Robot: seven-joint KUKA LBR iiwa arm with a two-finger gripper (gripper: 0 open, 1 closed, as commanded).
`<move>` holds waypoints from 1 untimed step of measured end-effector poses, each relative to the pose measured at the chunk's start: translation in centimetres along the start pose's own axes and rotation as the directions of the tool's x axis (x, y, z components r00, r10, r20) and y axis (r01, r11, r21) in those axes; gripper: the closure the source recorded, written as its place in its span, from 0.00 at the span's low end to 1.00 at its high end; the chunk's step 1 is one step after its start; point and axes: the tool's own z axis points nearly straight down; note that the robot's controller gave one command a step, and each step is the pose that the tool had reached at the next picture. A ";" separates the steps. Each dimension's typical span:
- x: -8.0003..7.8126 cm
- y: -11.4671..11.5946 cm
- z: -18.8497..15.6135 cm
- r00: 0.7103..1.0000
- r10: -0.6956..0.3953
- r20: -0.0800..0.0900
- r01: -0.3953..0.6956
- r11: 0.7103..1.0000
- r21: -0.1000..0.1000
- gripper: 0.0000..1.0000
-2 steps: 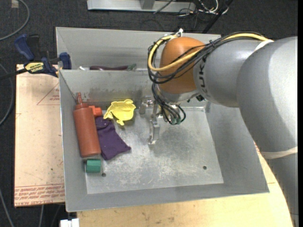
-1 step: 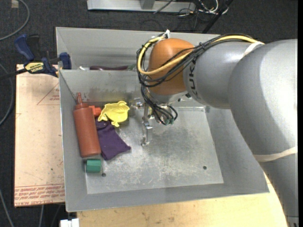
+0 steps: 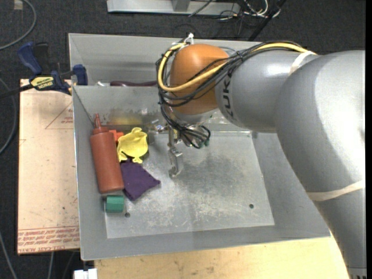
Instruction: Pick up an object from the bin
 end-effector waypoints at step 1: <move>-1.7 5.0 -1.2 0.995 -0.098 0.004 0.098 0.995 -0.002 0.00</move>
Offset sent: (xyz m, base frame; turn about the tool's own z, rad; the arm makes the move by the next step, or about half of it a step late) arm -0.0646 -0.0284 0.0755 0.2028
